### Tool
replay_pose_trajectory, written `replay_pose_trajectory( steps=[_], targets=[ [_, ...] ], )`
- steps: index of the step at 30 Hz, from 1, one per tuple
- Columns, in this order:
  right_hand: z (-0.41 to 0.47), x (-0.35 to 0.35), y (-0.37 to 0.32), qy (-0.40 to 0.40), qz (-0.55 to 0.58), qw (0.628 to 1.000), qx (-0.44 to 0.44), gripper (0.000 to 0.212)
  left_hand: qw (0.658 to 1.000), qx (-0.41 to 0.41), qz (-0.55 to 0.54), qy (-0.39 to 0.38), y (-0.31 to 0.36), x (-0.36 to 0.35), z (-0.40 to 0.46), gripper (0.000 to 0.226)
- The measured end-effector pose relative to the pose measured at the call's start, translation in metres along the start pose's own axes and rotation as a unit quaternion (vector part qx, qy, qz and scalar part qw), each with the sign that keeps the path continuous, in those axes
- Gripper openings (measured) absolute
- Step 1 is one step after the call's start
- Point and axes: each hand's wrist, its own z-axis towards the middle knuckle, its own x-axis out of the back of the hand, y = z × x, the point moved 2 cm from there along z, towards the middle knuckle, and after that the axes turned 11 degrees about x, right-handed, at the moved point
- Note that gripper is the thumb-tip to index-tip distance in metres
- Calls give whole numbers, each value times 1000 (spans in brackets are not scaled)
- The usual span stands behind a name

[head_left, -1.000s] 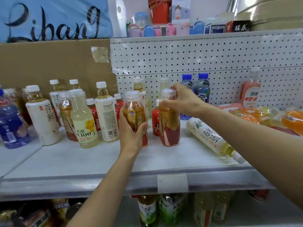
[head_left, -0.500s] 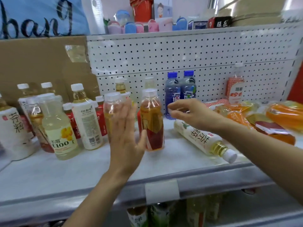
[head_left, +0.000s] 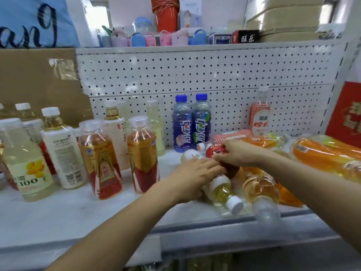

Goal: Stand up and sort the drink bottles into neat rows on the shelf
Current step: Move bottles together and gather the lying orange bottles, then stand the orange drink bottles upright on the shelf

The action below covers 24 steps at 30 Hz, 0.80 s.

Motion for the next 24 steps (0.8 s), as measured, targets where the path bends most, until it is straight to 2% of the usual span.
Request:
replay_pose_trajectory(
  steps=[3, 6, 9, 12, 15, 18, 21, 24],
  targets=[
    [13, 0, 0, -17, -11, 1000, -1, 52, 999, -4, 24, 25, -2, -5, 4, 80],
    [27, -3, 2, -55, 14, 998, -6, 64, 997, 25, 20, 69, -7, -9, -2, 78],
    [35, -4, 7, -100, 48, 994, -7, 62, 980, 85, -39, 173, -13, -7, -9, 75],
    [40, -7, 13, -120, 92, 989, 5, 51, 935, 196, -116, 272, -18, 4, -4, 71],
    [45, -9, 17, -76, 91, 993, -7, 65, 861, 341, -243, 288, -30, 10, 12, 69],
    [49, -10, 18, -79, 93, 992, -12, 72, 800, 411, -329, 287, -47, 2, 31, 67],
    [46, -8, 17, -101, 102, 990, -9, 75, 786, 443, -318, 291, -63, -4, 47, 66],
    [43, -7, 18, -89, 126, 988, -8, 76, 780, 480, -281, 288, -77, -5, 59, 69]
  ],
)
